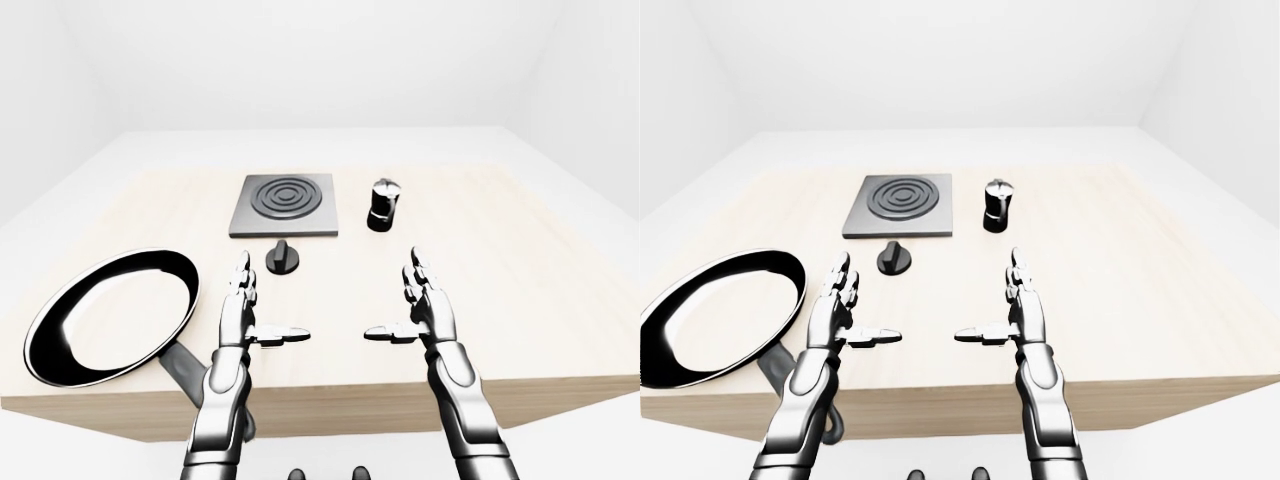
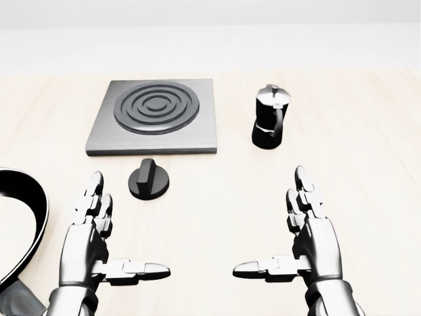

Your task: Turn on the stove.

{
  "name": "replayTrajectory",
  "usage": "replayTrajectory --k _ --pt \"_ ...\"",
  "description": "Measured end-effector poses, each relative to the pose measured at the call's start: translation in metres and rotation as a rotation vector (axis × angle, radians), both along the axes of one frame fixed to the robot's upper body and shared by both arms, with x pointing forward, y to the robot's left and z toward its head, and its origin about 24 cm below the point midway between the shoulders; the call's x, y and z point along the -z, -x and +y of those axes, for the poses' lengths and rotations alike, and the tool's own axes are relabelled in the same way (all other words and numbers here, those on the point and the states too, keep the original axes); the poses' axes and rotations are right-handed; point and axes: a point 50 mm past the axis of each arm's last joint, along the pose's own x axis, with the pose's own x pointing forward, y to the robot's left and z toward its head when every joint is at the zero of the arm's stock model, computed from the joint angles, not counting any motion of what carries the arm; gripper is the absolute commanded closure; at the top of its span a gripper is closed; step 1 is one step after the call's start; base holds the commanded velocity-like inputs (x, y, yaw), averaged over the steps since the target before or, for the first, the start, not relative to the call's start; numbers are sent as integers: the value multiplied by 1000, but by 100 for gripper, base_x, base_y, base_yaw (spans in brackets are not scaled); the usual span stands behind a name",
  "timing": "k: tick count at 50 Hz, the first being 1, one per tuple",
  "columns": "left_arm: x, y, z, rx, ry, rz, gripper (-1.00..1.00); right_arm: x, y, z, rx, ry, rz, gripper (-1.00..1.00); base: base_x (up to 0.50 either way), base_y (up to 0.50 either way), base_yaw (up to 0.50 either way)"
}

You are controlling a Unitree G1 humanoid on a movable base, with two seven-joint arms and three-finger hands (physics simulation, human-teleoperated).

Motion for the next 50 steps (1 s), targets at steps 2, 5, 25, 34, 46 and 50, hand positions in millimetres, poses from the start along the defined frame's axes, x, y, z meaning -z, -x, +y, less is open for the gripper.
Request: replayTrajectory --k 2,5,25,34,46,50 --pt "0 0 0 0 0 1 -100 0 0 0 0 0 0 -100 27 0 0" --pt "0 0 0 0 0 1 -100 0 0 0 0 1 0 -100 27 0 0" --pt "1 0 0 2 -1 2 -100 2 0 1 2 6 0 -100 27 0 0" --pt "1 0 -1 3 -1 1 -100 2 -1 1 2 6 -1 -100 27 0 0" --pt "2 0 -1 3 -2 3 -100 2 0 1 4 8 0 -100 12 0 0" --pt "2 0 -1 4 -2 4 -100 2 0 1 3 9 0 -100 0 0 0"
